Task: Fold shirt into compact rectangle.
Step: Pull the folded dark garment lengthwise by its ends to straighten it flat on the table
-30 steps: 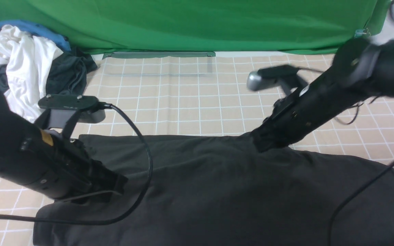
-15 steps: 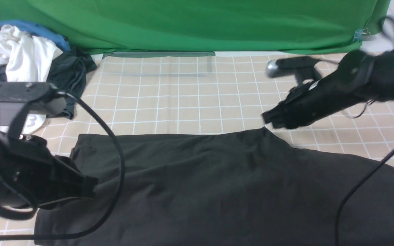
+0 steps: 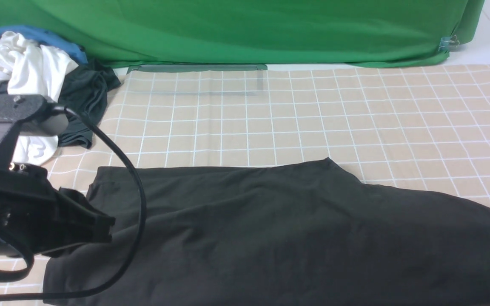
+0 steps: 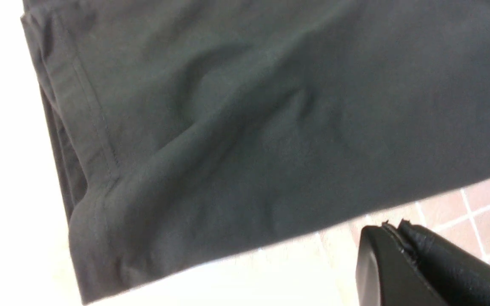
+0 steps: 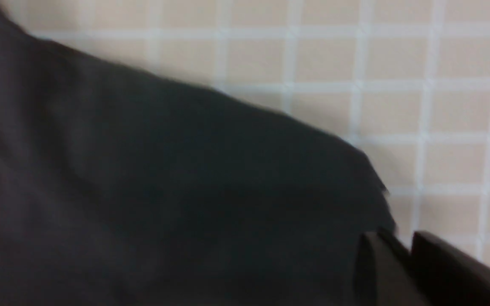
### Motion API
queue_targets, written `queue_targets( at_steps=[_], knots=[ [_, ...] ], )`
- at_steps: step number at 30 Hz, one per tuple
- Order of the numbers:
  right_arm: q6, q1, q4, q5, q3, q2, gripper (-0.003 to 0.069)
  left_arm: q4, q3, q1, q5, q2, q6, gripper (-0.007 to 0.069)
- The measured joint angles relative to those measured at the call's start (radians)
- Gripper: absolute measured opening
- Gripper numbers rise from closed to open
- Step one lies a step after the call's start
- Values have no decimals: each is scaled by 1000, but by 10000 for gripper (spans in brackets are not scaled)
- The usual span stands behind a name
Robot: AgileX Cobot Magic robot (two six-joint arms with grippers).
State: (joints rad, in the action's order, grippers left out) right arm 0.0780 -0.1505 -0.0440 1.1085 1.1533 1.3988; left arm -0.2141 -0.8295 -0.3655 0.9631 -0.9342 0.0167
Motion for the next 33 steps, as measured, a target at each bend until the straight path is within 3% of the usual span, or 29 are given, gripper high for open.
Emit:
queue_targets(
  at_steps=[4,5,6,7,9,17,21,23,25,26,27,29,33],
  knots=[
    [-33,-36,31,-86,-179,-41,433,0,0,0,-18,0,0,19],
    [-33,-36,31,-86,-179,-41,433,0,0,0,-18,0,0,19],
    [-54,-36,32,-159,-255,-37,553,0,0,0,-18,0,0,19],
    [-54,-36,32,-167,-262,-35,553,0,0,0,-18,0,0,19],
    [-78,-36,33,-272,-341,-8,649,0,0,0,-19,0,0,19],
    [-99,-36,36,-415,-374,168,679,0,0,0,-19,0,-1,19],
    [-98,-36,27,-431,-370,240,643,0,0,0,-19,0,-1,19],
    [-69,-37,3,-428,-366,252,561,0,0,0,-19,0,-9,19],
    [-36,-38,-24,-426,-362,257,424,0,0,0,-19,0,-22,19],
    [-36,-38,-24,-426,-362,257,424,0,0,0,-19,0,-23,19],
    [-6,-36,-49,-426,-362,255,244,0,0,0,-19,0,-27,19],
    [12,-35,-58,-426,-362,244,117,0,0,0,-19,0,-30,19],
    [26,-36,-34,-398,-354,207,106,0,0,0,-19,0,-44,19]
  ],
)
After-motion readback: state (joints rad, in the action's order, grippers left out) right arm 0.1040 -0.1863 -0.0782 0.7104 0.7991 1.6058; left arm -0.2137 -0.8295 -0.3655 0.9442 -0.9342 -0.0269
